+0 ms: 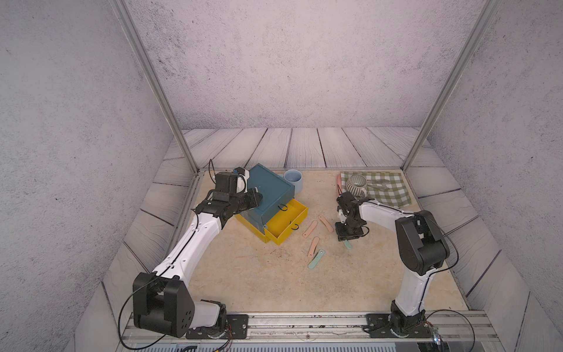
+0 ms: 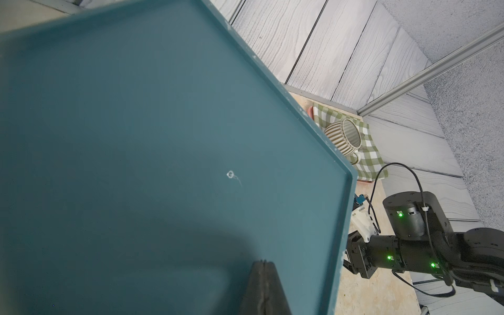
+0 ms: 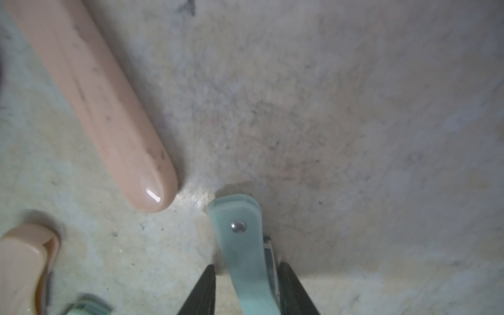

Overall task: Place the fruit knives into the drawer by color
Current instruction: Pick up the fruit knife from the center of the board.

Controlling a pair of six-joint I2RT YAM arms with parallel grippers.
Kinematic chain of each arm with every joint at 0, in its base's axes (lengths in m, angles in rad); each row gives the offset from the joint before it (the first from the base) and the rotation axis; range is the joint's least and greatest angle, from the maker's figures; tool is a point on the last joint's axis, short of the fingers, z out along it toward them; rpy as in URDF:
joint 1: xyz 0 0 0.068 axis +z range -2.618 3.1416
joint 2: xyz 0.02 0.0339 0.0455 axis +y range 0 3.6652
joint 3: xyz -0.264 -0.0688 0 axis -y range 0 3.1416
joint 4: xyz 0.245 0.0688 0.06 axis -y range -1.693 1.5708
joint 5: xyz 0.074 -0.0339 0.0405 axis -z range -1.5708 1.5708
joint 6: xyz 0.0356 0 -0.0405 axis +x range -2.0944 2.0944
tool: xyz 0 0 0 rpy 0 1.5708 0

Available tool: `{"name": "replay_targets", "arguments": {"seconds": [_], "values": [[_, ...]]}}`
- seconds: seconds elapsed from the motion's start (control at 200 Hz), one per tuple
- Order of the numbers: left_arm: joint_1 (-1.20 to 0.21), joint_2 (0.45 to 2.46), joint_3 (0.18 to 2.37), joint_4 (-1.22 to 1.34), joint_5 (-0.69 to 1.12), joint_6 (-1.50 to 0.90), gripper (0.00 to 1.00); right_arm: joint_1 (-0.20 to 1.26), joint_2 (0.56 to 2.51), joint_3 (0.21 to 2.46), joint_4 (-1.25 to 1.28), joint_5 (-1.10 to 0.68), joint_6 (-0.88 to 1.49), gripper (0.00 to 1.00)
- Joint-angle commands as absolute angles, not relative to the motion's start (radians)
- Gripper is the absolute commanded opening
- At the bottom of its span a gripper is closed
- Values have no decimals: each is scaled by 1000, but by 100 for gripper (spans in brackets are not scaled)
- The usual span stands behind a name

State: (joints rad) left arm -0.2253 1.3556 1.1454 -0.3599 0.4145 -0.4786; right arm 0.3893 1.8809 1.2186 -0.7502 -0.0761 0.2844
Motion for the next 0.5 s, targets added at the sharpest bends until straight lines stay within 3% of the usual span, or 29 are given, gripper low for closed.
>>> {"name": "replay_targets", "arguments": {"seconds": [0.0,0.495], "values": [[-221,1390,1112,-509,380,-474,0,392,1904,1174,-815,-102,309,38],[-221,1384,1114,-507,382,-475,0,410,1916,1157,-829,-119,344,37]]}}
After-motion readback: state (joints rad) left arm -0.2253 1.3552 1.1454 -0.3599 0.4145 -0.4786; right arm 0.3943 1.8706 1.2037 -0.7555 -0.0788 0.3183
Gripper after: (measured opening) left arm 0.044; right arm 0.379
